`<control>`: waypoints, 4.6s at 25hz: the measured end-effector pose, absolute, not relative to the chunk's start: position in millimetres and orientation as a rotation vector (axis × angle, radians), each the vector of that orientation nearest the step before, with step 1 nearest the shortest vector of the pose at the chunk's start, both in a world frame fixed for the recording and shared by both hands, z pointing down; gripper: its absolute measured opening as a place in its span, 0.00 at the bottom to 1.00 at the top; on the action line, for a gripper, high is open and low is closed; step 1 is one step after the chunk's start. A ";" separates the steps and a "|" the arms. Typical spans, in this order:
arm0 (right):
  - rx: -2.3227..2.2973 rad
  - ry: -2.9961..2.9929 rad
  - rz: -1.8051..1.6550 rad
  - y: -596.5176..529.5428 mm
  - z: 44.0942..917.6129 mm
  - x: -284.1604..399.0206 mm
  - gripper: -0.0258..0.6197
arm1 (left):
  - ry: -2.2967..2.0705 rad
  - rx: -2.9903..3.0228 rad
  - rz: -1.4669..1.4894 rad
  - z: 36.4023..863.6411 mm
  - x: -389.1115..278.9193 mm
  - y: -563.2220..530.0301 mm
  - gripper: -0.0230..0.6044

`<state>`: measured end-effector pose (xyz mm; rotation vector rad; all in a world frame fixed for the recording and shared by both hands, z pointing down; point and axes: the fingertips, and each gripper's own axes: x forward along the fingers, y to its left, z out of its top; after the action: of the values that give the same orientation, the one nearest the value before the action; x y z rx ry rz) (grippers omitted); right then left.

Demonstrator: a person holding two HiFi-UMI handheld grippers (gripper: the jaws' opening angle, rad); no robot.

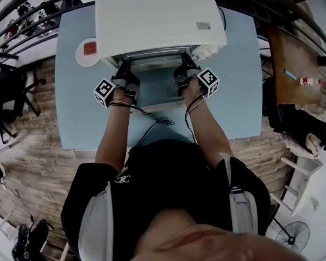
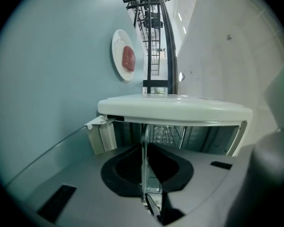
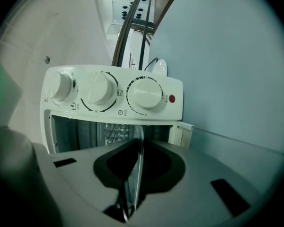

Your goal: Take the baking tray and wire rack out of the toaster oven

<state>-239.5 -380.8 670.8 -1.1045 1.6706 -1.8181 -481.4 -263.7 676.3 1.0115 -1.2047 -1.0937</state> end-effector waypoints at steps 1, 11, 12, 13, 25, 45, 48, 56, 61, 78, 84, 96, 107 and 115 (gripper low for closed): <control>-1.102 1.672 -1.818 -378.8 670.5 -237.0 0.10 | -1.202 1.010 -1.095 676.1 -479.1 -261.5 0.11; -1.049 1.659 -1.843 -347.0 671.1 -218.0 0.09 | -1.182 0.990 -1.109 675.6 -461.4 -228.0 0.10; -1.047 1.654 -1.849 -343.5 671.4 -214.9 0.09 | -1.182 0.988 -1.107 675.6 -458.7 -224.4 0.10; -1.043 1.650 -1.855 -339.9 671.0 -212.3 0.09 | -1.182 0.987 -1.106 675.6 -456.3 -220.9 0.10; -0.950 1.736 -1.889 -303.1 660.4 -195.2 0.08 | -1.238 1.014 -1.101 661.9 -437.7 -181.9 0.09; -0.746 2.009 -1.767 -260.9 627.2 -169.9 0.06 | -1.304 1.095 -1.169 639.7 -401.6 -125.9 0.08; -0.730 2.042 -1.746 -253.1 621.7 -167.3 0.06 | -1.340 1.124 -1.142 634.3 -398.9 -117.2 0.08; -0.706 2.146 -1.718 -232.7 618.1 -156.6 0.08 | -1.470 1.229 -0.987 628.9 -381.0 -91.3 0.10; -0.650 2.178 -1.699 -216.1 617.8 -150.5 0.08 | -1.518 1.322 -0.967 615.9 -372.4 -72.2 0.10; -0.673 2.142 -1.608 -203.0 609.3 -58.2 0.08 | -1.503 1.464 -0.860 598.9 -286.0 -70.5 0.11; -0.757 2.089 -1.564 -214.9 612.7 -4.9 0.09 | -1.426 1.531 -0.794 599.1 -241.8 -100.2 0.11; -0.982 1.952 -1.462 -233.2 623.8 107.8 0.09 | -1.243 1.634 -0.628 613.8 -145.7 -163.7 0.12; -1.170 1.810 -1.392 -233.6 639.5 202.0 0.09 | -1.082 1.688 -0.507 632.2 -60.1 -205.6 0.12; -1.274 1.723 -1.413 -228.6 661.9 246.1 0.09 | -1.031 1.688 -0.421 651.2 -17.3 -218.1 0.12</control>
<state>246.1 -228.6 661.9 -1.2744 1.7225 -1.4134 -17.3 -218.1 651.2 1.6877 -1.0308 -0.4208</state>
